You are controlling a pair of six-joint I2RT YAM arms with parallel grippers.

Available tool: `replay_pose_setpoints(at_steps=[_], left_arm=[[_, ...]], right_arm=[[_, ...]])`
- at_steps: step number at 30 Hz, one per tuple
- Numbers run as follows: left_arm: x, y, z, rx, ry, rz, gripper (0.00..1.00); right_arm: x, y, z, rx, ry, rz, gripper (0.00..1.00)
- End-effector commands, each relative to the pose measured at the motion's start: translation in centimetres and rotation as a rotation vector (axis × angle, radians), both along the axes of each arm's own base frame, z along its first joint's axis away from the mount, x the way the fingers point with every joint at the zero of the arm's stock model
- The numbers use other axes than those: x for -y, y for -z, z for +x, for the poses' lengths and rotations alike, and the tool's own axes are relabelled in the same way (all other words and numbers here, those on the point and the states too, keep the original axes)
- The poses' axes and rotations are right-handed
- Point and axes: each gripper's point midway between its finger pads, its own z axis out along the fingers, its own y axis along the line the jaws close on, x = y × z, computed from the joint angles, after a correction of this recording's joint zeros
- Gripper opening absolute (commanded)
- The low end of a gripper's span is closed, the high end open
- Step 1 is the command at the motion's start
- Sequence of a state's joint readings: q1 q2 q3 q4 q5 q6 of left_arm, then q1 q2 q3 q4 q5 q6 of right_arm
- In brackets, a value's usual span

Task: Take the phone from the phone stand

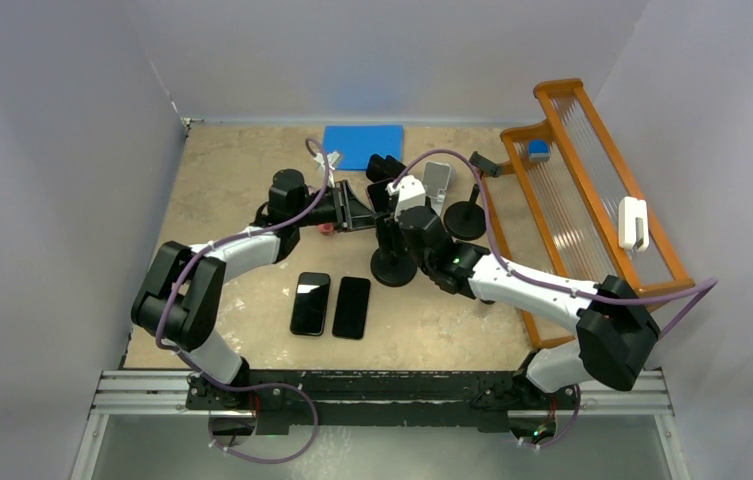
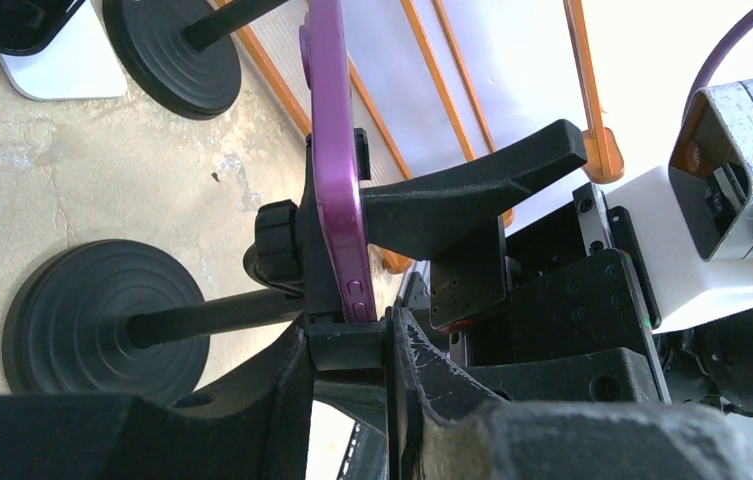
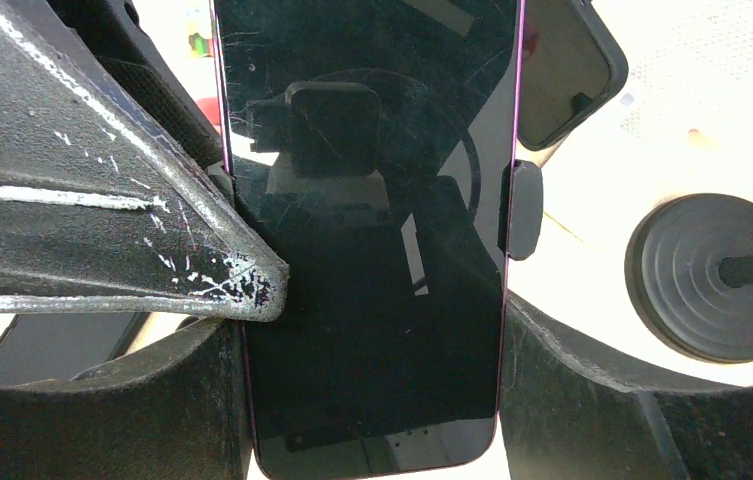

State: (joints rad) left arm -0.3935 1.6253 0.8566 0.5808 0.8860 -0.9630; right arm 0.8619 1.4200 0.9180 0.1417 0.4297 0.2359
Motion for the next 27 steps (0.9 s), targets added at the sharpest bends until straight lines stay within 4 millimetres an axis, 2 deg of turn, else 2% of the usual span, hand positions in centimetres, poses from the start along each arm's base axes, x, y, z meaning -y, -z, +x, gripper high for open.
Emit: replay_pose_setpoints(at_steps=[1, 2, 7, 14, 27], left_arm=[[-0.5, -0.8, -0.4, 0.072, -0.007, -0.013, 0.00], [-0.8, -0.7, -0.5, 0.072, -0.014, -0.018, 0.00], [-2.4, 0.1, -0.4, 0.032, -0.050, -0.035, 0.00], [-3.5, 0.5, -0.4, 0.031, -0.103, -0.047, 0.00], [-3.7, 0.9, -0.8, 0.023, -0.104, -0.074, 0.00]], right_arm=[[1.4, -1.8, 1.9, 0.049, 0.099, 0.067, 0.05], [1.8, -1.5, 2.0, 0.046, 0.115, 0.064, 0.00], [2.4, -0.4, 2.3, 0.026, 0.157, 0.031, 0.00], [3.2, 0.9, 2.6, -0.008, 0.190, 0.030, 0.00], [4.2, 1.3, 3.2, -0.033, 0.218, 0.062, 0.00]])
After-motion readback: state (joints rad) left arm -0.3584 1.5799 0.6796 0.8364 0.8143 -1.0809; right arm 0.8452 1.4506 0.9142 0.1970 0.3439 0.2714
